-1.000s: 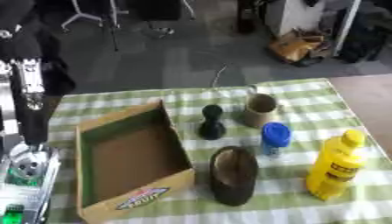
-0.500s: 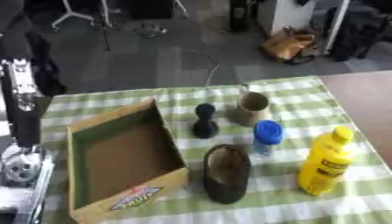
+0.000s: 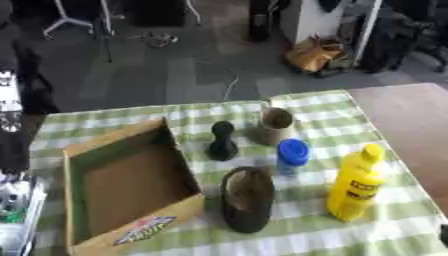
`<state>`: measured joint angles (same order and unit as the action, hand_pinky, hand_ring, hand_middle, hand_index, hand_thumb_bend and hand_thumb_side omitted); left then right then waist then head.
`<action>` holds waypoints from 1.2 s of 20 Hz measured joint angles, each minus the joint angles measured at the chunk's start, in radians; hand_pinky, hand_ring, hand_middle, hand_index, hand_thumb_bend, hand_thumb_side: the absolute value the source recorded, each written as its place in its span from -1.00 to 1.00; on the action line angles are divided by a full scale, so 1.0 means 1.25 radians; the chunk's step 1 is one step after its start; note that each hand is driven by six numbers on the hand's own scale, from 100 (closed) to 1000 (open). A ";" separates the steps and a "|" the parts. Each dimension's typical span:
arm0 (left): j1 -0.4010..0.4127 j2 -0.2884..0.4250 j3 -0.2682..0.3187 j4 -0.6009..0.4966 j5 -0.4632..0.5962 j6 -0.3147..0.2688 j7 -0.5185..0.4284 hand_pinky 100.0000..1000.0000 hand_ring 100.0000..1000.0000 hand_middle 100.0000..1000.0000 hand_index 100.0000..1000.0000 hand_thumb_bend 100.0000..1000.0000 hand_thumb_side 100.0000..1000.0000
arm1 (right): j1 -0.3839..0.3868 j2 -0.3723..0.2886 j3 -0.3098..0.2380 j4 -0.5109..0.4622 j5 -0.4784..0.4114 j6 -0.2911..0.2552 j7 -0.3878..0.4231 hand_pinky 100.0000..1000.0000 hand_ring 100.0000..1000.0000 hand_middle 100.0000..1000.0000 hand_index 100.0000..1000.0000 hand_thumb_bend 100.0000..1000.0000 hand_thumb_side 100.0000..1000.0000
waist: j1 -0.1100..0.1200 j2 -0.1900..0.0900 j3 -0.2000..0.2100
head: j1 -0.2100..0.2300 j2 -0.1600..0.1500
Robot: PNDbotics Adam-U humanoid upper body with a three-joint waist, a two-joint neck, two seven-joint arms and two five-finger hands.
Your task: Pick up objects on the table and place them in the box.
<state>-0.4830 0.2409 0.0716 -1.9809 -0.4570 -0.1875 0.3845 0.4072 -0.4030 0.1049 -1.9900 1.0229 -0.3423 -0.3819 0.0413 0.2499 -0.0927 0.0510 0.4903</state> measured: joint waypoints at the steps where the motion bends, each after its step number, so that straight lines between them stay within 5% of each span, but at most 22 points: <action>1: 0.000 0.000 0.000 0.000 0.000 0.000 -0.001 0.76 0.92 0.82 0.70 -0.95 1.00 | 0.019 -0.024 0.010 0.000 0.009 0.003 0.003 0.85 1.00 0.89 1.00 0.37 1.00 | -0.002 0.000 -0.001 | 0.000 0.000; 11: 0.001 0.001 -0.008 0.000 0.007 0.002 -0.008 0.76 0.92 0.83 0.65 -0.96 1.00 | 0.097 -0.217 0.068 0.000 0.028 0.045 0.072 0.86 1.00 0.91 1.00 0.48 0.96 | -0.005 0.005 -0.005 | -0.001 0.000; 17: 0.001 0.001 -0.010 0.000 0.008 0.004 -0.013 0.76 0.92 0.82 0.63 -0.96 1.00 | 0.083 -0.268 0.067 0.000 -0.019 0.060 0.092 0.89 1.00 0.93 1.00 0.54 1.00 | -0.005 0.005 0.005 | -0.008 -0.001; 24: 0.001 0.001 -0.010 0.000 0.009 0.007 -0.016 0.75 0.92 0.81 0.62 -0.97 1.00 | 0.076 -0.299 0.039 0.000 -0.023 0.064 0.027 0.90 1.00 0.96 1.00 0.54 1.00 | -0.005 0.005 0.005 | -0.008 -0.001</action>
<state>-0.4820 0.2418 0.0590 -1.9810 -0.4456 -0.1786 0.3648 0.5017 -0.7765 0.1541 -1.9900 0.9943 -0.2623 -0.3476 0.0347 0.2564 -0.0867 0.0406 0.4887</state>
